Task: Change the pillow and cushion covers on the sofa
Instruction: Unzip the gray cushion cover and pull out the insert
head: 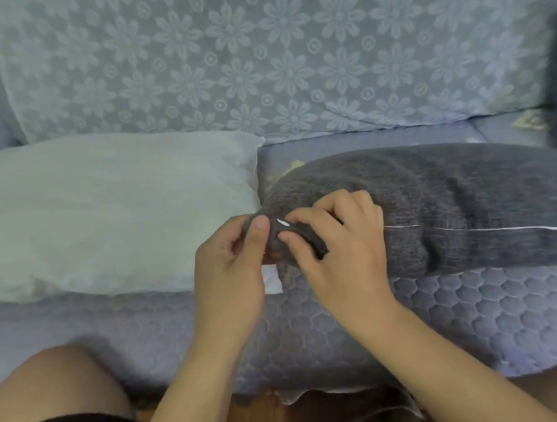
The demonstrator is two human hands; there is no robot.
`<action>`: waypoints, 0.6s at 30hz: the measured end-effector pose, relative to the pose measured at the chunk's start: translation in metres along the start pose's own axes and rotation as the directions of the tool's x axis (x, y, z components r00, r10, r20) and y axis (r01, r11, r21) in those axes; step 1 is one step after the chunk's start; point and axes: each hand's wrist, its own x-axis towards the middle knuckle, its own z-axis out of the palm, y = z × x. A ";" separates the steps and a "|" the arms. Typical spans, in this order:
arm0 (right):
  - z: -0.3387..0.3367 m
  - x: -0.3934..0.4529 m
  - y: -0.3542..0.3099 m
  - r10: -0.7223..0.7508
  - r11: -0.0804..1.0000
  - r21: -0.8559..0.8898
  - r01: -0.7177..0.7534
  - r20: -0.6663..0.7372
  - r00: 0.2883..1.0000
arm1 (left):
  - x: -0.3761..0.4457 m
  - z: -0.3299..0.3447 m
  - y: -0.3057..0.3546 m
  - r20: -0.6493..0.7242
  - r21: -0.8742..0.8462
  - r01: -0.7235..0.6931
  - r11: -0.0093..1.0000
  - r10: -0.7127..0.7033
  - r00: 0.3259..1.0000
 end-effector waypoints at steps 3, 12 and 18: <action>-0.001 -0.002 -0.004 0.038 0.997 0.071 -0.035 -0.039 0.999 | -0.004 -0.003 0.005 0.028 0.012 0.005 1.000 -0.005 1.000; -0.005 -0.020 -0.013 0.184 0.957 0.212 -0.199 0.086 0.979 | -0.009 -0.006 0.002 0.019 0.020 0.050 0.999 -0.050 0.999; -0.007 -0.025 -0.020 0.295 0.918 0.241 -0.315 0.116 0.948 | -0.016 0.002 0.010 0.014 0.132 0.004 0.991 -0.006 1.000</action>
